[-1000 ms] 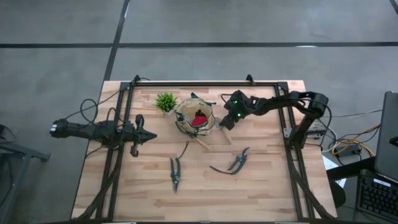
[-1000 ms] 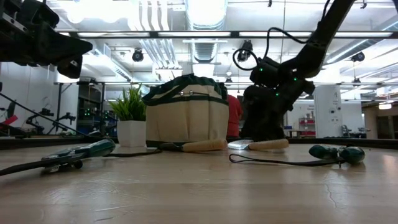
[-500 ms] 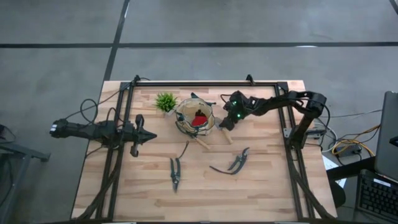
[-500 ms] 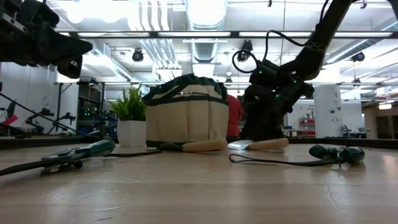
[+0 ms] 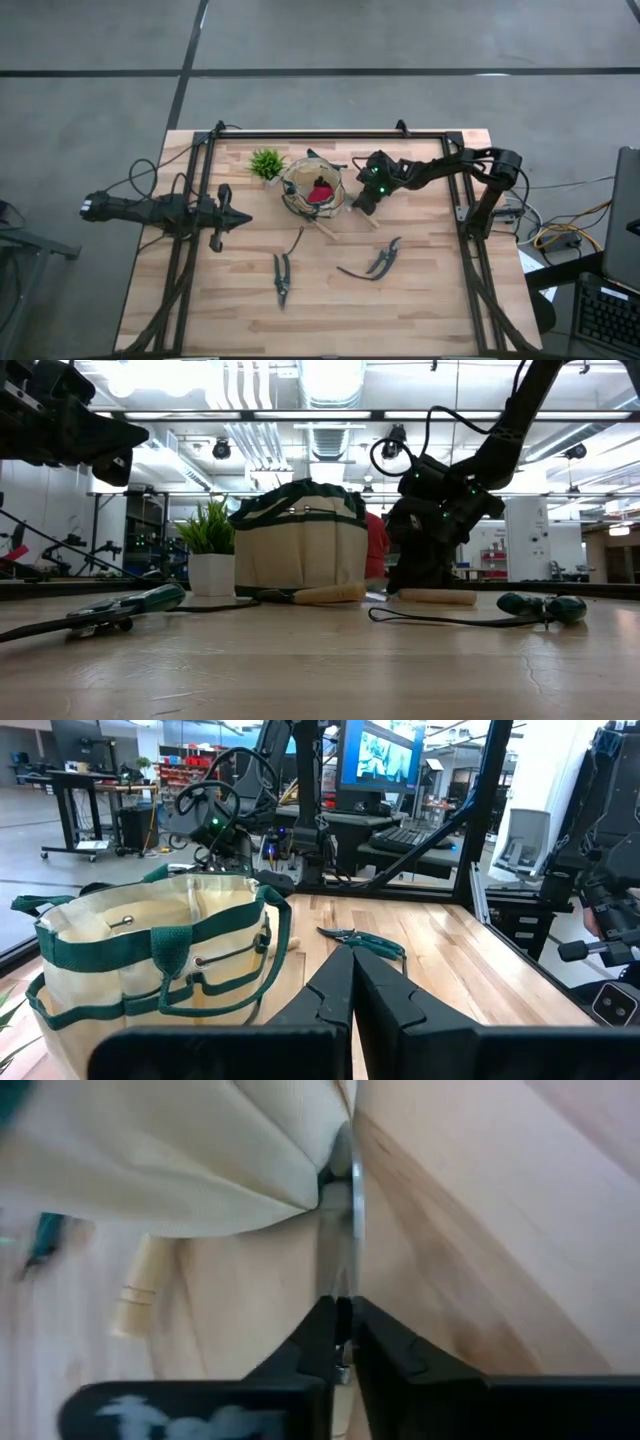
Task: Pick & Place Garden tools in Gardening bag
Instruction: Put the right brown trowel into the white gardening bag
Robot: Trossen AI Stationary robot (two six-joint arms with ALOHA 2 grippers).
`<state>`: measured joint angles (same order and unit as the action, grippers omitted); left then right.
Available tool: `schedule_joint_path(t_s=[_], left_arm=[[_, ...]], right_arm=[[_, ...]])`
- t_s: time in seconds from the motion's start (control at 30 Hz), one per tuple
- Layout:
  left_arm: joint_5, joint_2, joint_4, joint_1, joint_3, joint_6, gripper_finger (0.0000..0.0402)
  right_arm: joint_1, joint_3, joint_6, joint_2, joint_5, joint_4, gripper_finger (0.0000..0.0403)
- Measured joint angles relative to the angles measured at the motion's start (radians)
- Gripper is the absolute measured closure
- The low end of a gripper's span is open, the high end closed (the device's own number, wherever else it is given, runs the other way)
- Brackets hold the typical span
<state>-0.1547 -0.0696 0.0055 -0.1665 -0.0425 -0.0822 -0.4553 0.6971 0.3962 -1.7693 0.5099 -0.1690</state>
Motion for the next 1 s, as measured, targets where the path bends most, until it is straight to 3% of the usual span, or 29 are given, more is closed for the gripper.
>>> schedule_joint_path(t_s=[0.33, 0.67, 0.87, 1.0], left_arm=[[0.000, 0.000, 0.000, 0.000, 0.000, 0.000, 0.0392], [0.000, 0.000, 0.000, 0.000, 0.000, 0.000, 0.0392], [0.000, 0.000, 0.000, 0.000, 0.000, 0.000, 0.0392], [0.000, 0.000, 0.000, 0.000, 0.000, 0.000, 0.0392]], right_arm=[[0.001, -0.003, -0.006, 0.057, 0.011, 0.039, 0.0394], [0.008, -0.047, -0.036, 0.249, -0.021, 0.115, 0.0394], [0.054, -0.111, -0.061, 0.440, -0.160, 0.089, 0.0395], [0.108, -0.174, -0.060, 0.545, -0.233, -0.096, 0.0395]])
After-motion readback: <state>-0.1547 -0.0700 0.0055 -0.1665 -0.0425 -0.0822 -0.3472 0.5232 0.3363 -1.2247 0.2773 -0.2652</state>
